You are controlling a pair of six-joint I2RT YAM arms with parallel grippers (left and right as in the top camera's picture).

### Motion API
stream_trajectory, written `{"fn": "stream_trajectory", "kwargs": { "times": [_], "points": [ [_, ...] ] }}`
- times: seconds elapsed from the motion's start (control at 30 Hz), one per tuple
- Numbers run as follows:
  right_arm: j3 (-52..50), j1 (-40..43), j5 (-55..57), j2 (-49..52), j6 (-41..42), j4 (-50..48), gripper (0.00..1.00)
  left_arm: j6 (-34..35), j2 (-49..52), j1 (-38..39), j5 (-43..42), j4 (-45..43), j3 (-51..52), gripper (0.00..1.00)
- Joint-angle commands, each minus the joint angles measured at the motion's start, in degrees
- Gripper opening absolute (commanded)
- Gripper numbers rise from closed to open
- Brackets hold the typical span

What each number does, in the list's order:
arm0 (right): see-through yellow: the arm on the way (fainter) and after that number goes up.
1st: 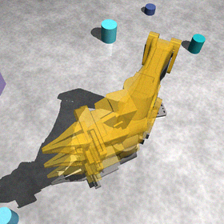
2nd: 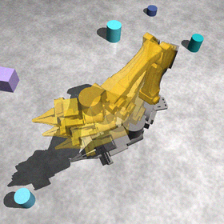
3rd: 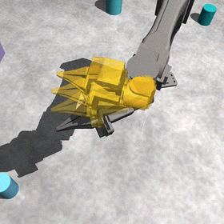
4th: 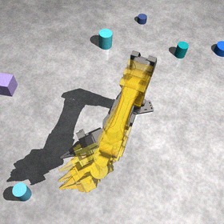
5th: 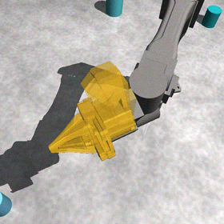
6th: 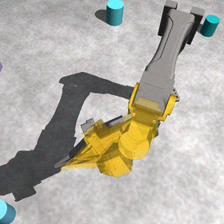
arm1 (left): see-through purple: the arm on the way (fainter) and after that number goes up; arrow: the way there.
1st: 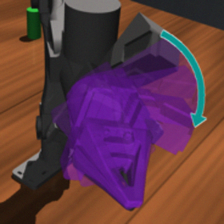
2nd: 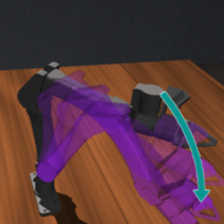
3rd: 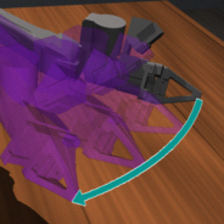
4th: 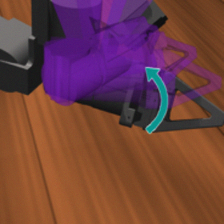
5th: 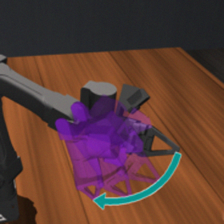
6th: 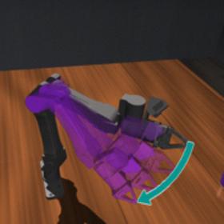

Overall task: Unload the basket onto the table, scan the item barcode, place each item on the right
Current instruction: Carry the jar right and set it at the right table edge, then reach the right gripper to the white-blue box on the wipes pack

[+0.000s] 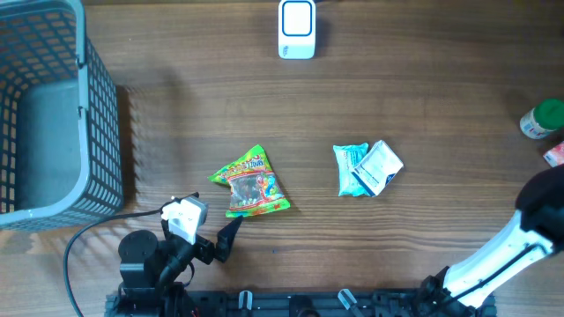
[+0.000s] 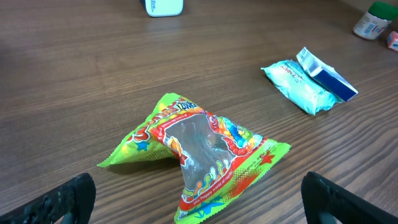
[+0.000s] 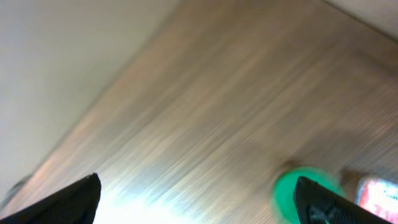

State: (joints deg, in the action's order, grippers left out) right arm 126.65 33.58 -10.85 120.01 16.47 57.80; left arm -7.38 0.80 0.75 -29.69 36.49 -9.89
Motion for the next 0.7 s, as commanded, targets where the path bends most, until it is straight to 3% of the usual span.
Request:
{"fn": "stream_trajectory", "kwargs": {
  "times": [0.0,0.17,0.23,0.3,0.47,0.57,0.67],
  "points": [
    [1.9,-9.9,-4.2,-7.5,0.2,9.4,1.0,0.2,-0.4,0.2,-0.1,-0.2,0.2,1.0],
    [-0.4,-31.3,-10.9,-7.6,3.7,29.5,1.0,0.2,-0.4,0.2,-0.1,-0.2,0.2,1.0],
    [-1.7,-37.9,-6.5,-7.6,4.3,32.1,1.0,0.2,-0.4,0.2,0.0,-0.2,0.2,1.0],
    [-5.1,-43.2,0.4,-7.6,12.4,34.4,1.0,0.2,-0.4,0.2,-0.1,-0.2,0.2,1.0],
    [-18.2,-46.0,0.2,-7.9,25.9,34.4,1.0,0.2,-0.4,0.2,0.0,-0.2,0.2,1.0],
    [-22.1,-47.0,-0.4,-11.2,22.5,34.4,1.0,0.2,-0.4,0.2,0.0,-0.2,0.2,1.0],
    [-24.7,-48.5,0.6,-20.8,20.4,34.4,1.0,0.2,-0.4,0.2,0.0,-0.2,0.2,1.0]
  ]
}}
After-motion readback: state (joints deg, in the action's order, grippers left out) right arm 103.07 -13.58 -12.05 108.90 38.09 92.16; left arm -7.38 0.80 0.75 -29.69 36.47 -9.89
